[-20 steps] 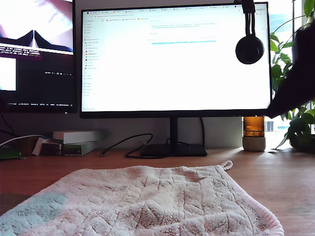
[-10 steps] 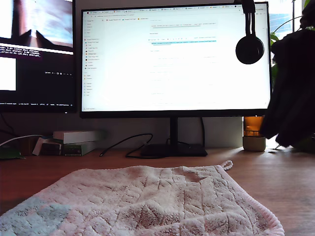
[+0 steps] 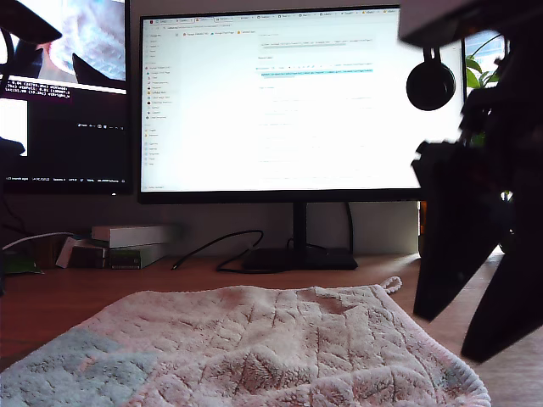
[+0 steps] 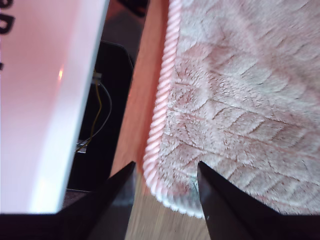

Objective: Fold the tea towel to a neat square and place it to the right

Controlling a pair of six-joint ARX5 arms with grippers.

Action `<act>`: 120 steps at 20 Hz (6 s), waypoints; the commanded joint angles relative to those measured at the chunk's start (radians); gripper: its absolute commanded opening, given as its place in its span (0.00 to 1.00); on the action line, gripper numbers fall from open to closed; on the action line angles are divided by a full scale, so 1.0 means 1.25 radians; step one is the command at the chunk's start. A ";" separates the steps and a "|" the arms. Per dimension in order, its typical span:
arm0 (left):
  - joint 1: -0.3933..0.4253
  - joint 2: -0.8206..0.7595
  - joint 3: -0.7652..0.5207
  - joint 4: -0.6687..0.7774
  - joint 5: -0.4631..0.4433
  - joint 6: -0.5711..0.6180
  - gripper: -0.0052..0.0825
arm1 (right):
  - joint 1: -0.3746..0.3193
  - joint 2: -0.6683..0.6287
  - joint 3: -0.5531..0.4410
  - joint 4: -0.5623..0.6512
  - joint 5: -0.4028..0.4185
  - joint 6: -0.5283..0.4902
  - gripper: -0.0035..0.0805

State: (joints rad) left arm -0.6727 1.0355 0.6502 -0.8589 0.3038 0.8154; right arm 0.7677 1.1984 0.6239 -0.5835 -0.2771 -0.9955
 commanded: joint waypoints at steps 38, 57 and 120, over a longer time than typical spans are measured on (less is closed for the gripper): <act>-0.017 0.099 -0.013 0.059 -0.013 0.024 0.55 | 0.030 0.212 -0.012 0.089 -0.001 -0.003 0.05; -0.019 0.269 -0.013 0.148 -0.071 0.039 0.55 | 0.030 0.212 -0.012 0.099 -0.001 -0.002 0.05; -0.141 0.285 0.116 -0.205 0.089 -0.232 0.04 | 0.081 0.184 0.283 -0.454 -0.020 0.275 0.03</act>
State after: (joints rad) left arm -0.8547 1.3792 0.8108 -1.1164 0.4351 0.5262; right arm 0.8722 1.4307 0.9665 -1.1572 -0.3130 -0.6544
